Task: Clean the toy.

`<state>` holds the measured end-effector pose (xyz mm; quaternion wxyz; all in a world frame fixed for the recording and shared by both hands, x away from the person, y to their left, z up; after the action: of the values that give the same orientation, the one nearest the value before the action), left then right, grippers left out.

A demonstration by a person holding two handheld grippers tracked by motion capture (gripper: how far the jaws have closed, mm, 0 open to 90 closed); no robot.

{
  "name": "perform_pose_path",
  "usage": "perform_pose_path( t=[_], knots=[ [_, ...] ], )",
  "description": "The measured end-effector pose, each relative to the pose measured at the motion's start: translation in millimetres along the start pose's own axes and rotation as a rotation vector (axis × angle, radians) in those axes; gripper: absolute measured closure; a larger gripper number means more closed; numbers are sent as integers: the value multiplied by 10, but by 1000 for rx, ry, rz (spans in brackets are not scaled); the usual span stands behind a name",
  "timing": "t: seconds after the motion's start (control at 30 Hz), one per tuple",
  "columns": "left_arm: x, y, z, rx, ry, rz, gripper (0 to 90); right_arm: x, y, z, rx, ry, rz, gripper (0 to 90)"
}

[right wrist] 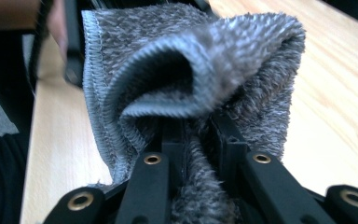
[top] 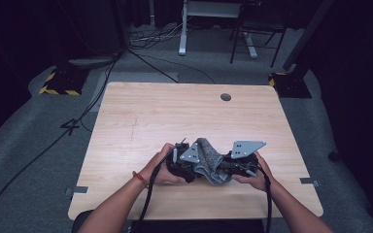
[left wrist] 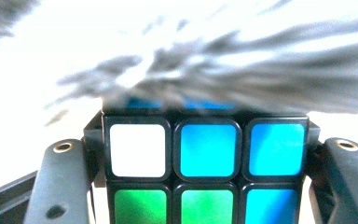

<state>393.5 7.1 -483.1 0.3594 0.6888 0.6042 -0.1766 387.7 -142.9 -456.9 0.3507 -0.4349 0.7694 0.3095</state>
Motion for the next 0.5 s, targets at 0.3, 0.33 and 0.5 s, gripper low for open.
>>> perform_pose_path(
  t=[0.3,0.33,0.5],
  knots=[
    [-44,6,-62,-30,-1,26,338,196,-114,84,59,110,12,783],
    [-39,5,-63,-27,-2,26,338,182,-106,75,66,106,7,783],
    [1,15,-31,-37,36,19,338,72,-65,-34,79,26,0,784]
  ],
)
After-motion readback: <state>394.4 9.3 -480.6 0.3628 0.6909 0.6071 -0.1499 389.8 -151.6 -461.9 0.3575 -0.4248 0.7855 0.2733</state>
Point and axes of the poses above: each handheld gripper's, and its own axes: z roughly forward along the jaws, x roughly out of its underside, y roughly to its left, the point moved 6 cm from there along z, roughly forward along the jaws, and after that the axes turned 15 degrees about z, right-handed, at the moved point
